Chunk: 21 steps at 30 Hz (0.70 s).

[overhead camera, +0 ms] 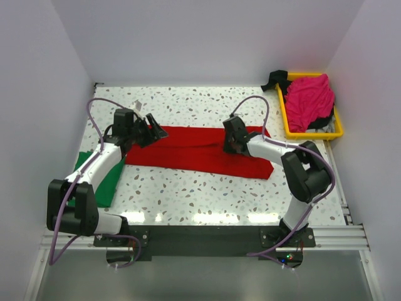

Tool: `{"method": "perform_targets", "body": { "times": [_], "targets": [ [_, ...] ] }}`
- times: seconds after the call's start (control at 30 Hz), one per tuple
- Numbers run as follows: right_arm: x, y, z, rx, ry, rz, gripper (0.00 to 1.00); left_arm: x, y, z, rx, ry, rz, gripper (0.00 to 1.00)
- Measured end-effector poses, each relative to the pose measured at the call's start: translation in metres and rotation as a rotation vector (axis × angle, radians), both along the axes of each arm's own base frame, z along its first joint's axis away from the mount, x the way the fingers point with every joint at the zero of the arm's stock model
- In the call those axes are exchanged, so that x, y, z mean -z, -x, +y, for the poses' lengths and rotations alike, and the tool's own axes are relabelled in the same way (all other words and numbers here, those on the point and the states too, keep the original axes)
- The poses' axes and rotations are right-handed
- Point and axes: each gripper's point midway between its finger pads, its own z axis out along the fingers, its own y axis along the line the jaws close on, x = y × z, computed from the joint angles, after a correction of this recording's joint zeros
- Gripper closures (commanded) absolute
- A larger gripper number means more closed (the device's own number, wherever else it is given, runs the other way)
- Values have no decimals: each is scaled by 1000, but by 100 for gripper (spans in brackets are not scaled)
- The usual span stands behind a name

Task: Fold and stack the t-shirts
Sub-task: Fold the tshirt

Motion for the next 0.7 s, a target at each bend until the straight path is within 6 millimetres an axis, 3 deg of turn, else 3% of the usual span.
{"method": "perform_targets", "body": {
  "times": [0.7],
  "targets": [
    [-13, 11, 34, -51, -195, 46, 92, 7, 0, 0, -1, -4, 20, 33]
  ]
}}
